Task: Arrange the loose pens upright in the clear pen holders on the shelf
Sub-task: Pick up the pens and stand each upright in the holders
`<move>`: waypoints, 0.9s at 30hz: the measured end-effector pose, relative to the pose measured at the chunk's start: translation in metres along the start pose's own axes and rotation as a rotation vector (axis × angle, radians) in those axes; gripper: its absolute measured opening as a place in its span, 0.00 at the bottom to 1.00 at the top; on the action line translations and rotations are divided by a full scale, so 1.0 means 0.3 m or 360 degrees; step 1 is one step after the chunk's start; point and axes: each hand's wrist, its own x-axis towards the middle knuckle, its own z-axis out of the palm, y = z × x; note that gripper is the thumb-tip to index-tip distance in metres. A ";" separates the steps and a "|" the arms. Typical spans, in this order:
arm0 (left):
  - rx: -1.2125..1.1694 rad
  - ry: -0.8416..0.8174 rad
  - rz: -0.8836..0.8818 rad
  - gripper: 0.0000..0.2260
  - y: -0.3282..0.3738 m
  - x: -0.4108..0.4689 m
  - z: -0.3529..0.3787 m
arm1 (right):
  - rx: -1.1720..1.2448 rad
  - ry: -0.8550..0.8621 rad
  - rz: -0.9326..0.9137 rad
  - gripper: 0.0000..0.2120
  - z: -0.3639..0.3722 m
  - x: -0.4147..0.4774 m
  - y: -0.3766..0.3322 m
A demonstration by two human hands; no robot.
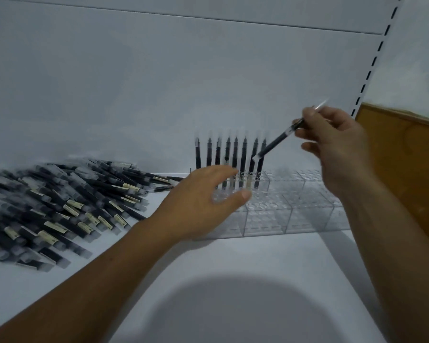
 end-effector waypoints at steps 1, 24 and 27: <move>0.0125 -0.0060 0.0032 0.33 -0.002 -0.003 0.004 | -0.0050 0.0098 -0.0082 0.04 -0.010 0.011 0.006; 0.0255 -0.0268 0.0192 0.31 -0.078 0.031 -0.025 | -0.1162 -0.0363 -0.0102 0.06 0.028 0.085 0.163; 0.0260 -0.0243 0.0208 0.32 -0.086 0.032 -0.016 | -0.1253 -0.0372 -0.0078 0.09 0.022 0.088 0.167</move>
